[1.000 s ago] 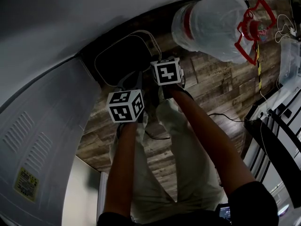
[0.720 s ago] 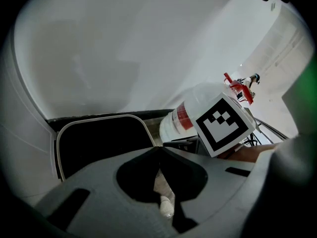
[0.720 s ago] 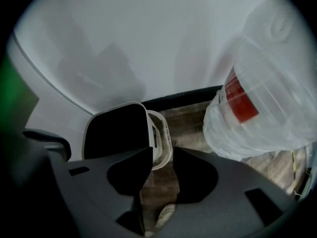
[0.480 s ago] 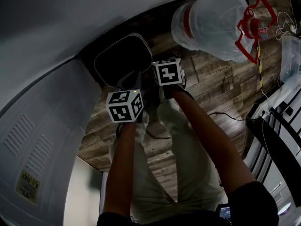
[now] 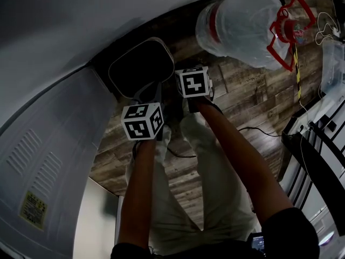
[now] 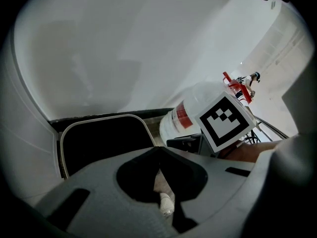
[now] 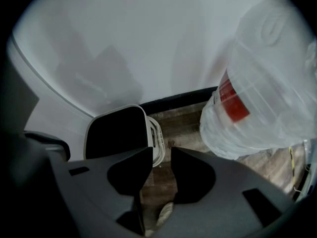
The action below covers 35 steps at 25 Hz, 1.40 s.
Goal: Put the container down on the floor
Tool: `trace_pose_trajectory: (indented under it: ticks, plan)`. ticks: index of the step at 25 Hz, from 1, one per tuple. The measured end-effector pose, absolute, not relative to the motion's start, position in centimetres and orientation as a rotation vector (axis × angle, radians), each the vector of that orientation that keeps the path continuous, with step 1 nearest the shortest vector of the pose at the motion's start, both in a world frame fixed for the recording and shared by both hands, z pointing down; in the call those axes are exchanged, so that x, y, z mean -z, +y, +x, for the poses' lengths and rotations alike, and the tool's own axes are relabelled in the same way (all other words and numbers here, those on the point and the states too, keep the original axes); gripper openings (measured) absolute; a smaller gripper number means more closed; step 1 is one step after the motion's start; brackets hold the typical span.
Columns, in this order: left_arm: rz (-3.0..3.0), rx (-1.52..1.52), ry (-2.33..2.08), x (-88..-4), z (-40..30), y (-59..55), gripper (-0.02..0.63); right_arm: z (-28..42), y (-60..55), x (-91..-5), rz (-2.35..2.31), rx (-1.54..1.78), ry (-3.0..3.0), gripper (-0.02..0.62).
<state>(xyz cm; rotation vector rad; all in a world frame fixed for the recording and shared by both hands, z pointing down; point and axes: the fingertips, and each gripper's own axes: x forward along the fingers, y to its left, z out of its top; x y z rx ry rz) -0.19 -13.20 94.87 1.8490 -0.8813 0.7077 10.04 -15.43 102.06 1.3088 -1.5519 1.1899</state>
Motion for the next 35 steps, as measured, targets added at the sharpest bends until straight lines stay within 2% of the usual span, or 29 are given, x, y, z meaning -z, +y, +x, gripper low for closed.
trace_pose_trajectory:
  ticks: [20, 35]
  plan:
    - [1.909, -0.78, -0.9, -85.7, -0.4, -14.8, 0.017, 9.6, -15.8, -91.6, 1.284, -1.231, -1.585, 0.103]
    - [1.847, -0.704, -0.984, -76.8, -1.9, -15.3, 0.017, 7.2, -15.2, -82.6, 1.192, -1.178, -1.673, 0.057]
